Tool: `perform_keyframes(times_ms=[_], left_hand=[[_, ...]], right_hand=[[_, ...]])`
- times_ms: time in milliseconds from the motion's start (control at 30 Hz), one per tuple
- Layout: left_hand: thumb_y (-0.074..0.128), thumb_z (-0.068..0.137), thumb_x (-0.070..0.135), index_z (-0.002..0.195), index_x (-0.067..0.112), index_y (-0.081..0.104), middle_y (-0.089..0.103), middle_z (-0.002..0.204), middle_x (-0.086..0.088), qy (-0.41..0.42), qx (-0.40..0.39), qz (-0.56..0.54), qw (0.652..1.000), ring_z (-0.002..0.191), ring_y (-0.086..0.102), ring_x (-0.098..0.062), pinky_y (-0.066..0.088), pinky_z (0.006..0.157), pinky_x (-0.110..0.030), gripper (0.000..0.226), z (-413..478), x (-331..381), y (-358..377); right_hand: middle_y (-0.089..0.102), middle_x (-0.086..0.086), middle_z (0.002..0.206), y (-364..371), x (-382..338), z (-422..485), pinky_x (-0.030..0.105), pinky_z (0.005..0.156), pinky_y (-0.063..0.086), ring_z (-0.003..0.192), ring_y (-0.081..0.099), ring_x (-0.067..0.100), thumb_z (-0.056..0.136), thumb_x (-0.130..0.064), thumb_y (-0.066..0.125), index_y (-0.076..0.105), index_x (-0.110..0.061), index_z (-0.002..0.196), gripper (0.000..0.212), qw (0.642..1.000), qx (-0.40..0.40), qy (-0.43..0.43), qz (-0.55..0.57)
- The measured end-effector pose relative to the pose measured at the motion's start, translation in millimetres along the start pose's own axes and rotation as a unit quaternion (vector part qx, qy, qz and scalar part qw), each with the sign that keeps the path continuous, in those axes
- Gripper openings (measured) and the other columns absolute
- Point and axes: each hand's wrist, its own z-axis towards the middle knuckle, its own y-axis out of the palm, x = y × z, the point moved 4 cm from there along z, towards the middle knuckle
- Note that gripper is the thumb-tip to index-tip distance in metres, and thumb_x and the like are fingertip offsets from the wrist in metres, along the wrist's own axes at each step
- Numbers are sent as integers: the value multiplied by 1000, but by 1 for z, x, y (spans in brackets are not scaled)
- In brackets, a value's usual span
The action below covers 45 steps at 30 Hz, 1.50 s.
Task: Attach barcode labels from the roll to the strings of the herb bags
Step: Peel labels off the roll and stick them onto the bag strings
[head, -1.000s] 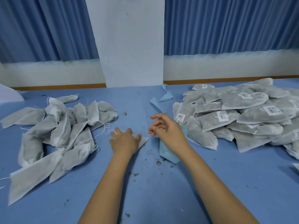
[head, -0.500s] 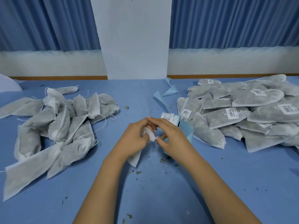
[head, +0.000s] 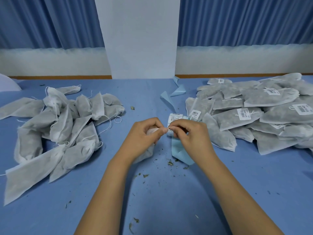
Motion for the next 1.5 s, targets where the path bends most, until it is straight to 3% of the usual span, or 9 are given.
perform_keyframes(times_ms=[200, 333, 500, 600, 733, 900, 1067, 1233, 1500], left_hand=[[66, 87, 17, 75, 17, 76, 72, 75, -6, -4, -46, -127, 991, 47, 45, -4, 35, 47, -14, 15, -3, 5, -4], [67, 85, 22, 87, 23, 80, 75, 103, -3, 35, 29, -204, 978, 47, 41, -7, 39, 48, -15, 13, 0, 8, -4], [69, 88, 9, 93, 22, 79, 74, 105, 13, 34, 121, 5, 992, 96, 69, -5, 49, 57, -17, 17, 2, 0, -7], [69, 89, 11, 94, 23, 79, 73, 105, 17, 54, 58, 114, 990, 94, 69, -6, 49, 57, -21, 17, 2, -3, -6], [71, 86, 7, 85, 22, 79, 75, 95, 12, 33, 13, 72, 997, 82, 68, -11, 48, 58, -21, 17, 0, -2, 1], [77, 81, 9, 76, 20, 76, 62, 94, 14, 44, -16, 27, 999, 84, 60, -2, 43, 75, -12, 12, 0, 5, 12], [73, 84, 8, 79, 11, 75, 69, 81, 6, 69, 85, 3, 994, 79, 62, -6, 44, 75, -13, 6, 0, 11, 7], [73, 84, 14, 79, 16, 77, 75, 84, 7, 10, 178, -37, 983, 85, 68, -2, 45, 74, -7, 7, -1, 6, -5], [69, 87, 10, 74, 20, 73, 72, 76, 11, 11, 137, -19, 990, 76, 65, 2, 44, 71, -7, 16, 0, 11, 3]], right_hand=[[64, -8, 62, -21, 24, 4, 13, 62, 41, 57, 55, 0, 85, -1, 64, 73, -10, 82, 13, 984, 97, 130, 76], [58, -20, 57, -1, 8, -1, 9, 58, 36, 52, 53, -4, 83, -4, 68, 74, -12, 76, 12, 997, 25, 70, 21], [66, -10, 71, 9, -14, -7, 23, 59, 44, 63, 43, 0, 84, -15, 65, 75, -13, 82, 10, 991, -41, -87, -88], [69, -5, 79, 1, -16, -7, 24, 63, 47, 71, 50, 2, 84, -14, 66, 75, -16, 86, 10, 985, -31, -123, -121], [66, -7, 74, -14, -17, -2, 32, 56, 48, 68, 51, 8, 82, -13, 69, 72, -15, 77, 7, 980, 64, -127, -142], [57, -19, 72, -16, -3, 1, 13, 62, 35, 63, 47, 6, 83, -10, 71, 69, -13, 76, 8, 997, 76, -11, -32], [63, -13, 73, -7, 10, 0, 17, 61, 37, 62, 48, 13, 83, -9, 69, 68, -15, 72, 12, 988, 39, 124, 78], [63, -13, 69, 9, 3, -4, 12, 58, 35, 56, 42, 3, 83, -7, 69, 67, -19, 70, 17, 980, -39, 143, 129], [68, -3, 81, 10, 4, -5, 22, 66, 42, 74, 55, 22, 89, -21, 63, 71, -16, 80, 14, 975, -18, 151, 162]])
